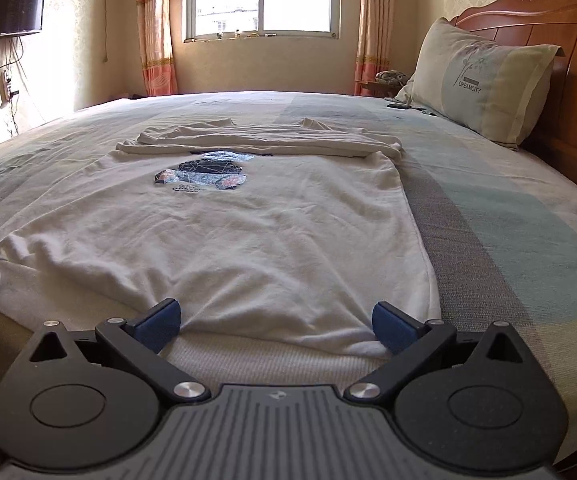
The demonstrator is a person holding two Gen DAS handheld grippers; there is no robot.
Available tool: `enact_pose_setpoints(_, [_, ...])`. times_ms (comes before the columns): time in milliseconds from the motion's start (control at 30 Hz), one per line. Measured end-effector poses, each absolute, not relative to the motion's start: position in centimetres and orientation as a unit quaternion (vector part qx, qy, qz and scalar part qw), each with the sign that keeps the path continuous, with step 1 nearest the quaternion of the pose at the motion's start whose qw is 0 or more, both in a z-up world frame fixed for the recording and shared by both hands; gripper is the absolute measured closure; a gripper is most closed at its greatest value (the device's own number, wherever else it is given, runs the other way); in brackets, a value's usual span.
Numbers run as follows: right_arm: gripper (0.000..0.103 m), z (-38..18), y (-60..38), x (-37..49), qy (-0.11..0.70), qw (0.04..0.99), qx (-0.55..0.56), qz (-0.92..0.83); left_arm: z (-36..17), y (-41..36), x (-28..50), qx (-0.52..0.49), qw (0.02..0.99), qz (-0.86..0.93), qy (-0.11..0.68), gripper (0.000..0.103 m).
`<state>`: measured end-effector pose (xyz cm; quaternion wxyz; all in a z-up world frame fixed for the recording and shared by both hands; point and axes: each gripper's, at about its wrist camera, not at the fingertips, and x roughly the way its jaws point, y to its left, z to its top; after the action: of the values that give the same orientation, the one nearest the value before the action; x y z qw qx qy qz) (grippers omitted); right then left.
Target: Fold clothes
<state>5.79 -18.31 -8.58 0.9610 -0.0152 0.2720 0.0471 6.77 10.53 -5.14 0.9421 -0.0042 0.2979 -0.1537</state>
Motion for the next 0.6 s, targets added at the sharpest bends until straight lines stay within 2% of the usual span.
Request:
enact_pose_setpoints(133, [0.000,-8.4,-17.5,4.4,0.270,0.961,-0.040,0.034,-4.2,7.9,6.9,0.024,0.943,-0.189,0.272,0.001])
enact_pose_setpoints(400, [0.000,-8.3,-17.7,3.6,0.296,0.954,-0.028,0.031,-6.4,6.9,7.3,0.011,0.933,-0.177,0.313,0.001])
enact_pose_setpoints(500, [0.000,-8.4,-17.7,3.4,0.297,0.954,-0.031,0.033,-5.8,6.8,6.7,0.013,0.938,-0.192,0.289,0.001])
enact_pose_setpoints(600, [0.000,-8.4,-17.5,3.5,0.297,0.954,-0.029,0.028,-6.2,6.8,7.2,0.012,0.937,-0.182,0.299,0.001])
